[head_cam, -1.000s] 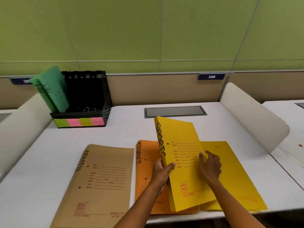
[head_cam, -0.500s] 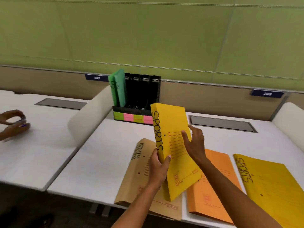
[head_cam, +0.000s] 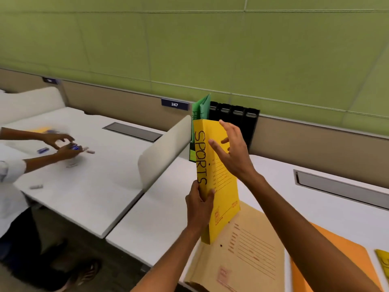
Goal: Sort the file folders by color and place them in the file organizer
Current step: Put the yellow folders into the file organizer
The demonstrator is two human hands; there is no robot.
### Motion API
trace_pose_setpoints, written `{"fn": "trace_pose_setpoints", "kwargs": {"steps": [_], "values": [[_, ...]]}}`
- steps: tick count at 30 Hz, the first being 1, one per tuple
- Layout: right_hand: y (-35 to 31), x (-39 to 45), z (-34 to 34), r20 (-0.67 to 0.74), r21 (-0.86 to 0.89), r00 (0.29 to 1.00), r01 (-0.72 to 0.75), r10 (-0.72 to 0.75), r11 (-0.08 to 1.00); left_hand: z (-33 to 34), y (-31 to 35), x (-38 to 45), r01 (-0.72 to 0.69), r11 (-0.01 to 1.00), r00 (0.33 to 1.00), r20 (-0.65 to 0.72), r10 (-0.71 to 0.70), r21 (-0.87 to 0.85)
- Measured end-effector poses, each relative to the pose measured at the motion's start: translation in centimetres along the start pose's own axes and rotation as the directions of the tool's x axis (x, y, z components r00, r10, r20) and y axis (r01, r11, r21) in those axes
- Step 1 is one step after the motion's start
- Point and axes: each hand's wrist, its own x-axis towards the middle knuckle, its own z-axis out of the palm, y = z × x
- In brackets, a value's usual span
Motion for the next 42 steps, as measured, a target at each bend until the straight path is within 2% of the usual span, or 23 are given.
{"fn": "trace_pose_setpoints", "kwargs": {"steps": [8,13,20,29,39,42], "values": [[1.3,7.9,1.6,0.060,-0.062,0.995,0.083,-0.079,0.995,0.3,-1.4,6.8,-0.085,0.986,0.995,-0.044,0.092,0.143],[2.2,11.5,1.2,0.083,-0.099,0.994,0.073,-0.065,0.992,1.8,-1.8,9.8,-0.125,0.976,0.990,-0.048,0.135,0.177],[3.1,14.0,0.6,0.237,-0.175,0.972,0.034,0.009,0.984,3.8,-4.3,11.7,-0.148,0.974,0.988,-0.025,0.155,0.174],[3.8,16.4,0.4,0.335,-0.316,0.932,-0.030,0.141,0.948,4.4,-5.3,14.2,-0.198,0.974,0.978,0.094,0.188,0.113],[2.1,19.1,-0.5,0.296,-0.396,0.950,0.023,0.103,0.918,2.2,-6.3,17.3,-0.232,0.973,0.926,0.304,0.225,-0.016],[1.7,19.9,-0.8,0.269,-0.389,0.959,0.017,0.095,0.921,0.5,-7.4,18.8,-0.228,0.973,0.923,0.311,0.227,-0.034]]}}
